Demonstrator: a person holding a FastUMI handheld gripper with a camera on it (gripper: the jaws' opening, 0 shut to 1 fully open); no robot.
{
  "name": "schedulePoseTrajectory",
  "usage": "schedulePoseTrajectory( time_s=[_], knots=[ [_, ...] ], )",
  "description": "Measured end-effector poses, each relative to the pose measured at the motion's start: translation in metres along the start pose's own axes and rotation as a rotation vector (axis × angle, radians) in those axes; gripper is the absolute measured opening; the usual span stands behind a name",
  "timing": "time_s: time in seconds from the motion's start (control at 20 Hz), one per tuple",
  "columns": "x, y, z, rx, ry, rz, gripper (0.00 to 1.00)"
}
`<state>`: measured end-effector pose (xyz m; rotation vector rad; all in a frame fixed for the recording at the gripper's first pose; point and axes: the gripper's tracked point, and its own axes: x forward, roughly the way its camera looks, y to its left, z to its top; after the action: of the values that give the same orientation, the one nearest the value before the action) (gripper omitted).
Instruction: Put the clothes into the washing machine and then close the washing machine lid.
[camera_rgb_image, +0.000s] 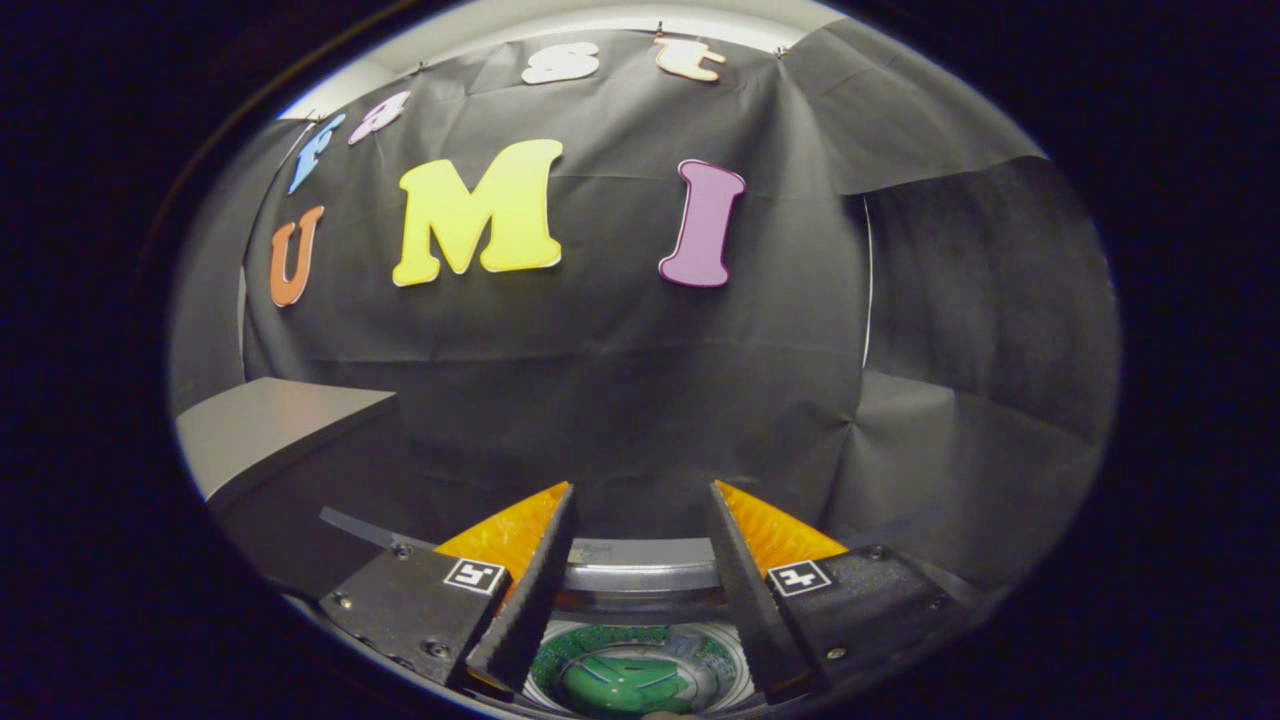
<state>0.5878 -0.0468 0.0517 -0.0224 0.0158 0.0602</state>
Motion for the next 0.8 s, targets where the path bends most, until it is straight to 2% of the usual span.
schedulePoseTrajectory(
  time_s=[0.15,0.25,0.4,0.8],
  knots=[
    [-0.003,0.003,-0.011,-0.005,0.017,0.007,0.82],
    [-0.016,0.001,-0.034,0.0,0.068,0.012,0.82],
    [-0.02,-0.001,-0.056,0.004,0.133,0.017,0.98],
    [-0.035,0.008,-0.078,-0.018,0.175,0.03,0.97]
  ],
)
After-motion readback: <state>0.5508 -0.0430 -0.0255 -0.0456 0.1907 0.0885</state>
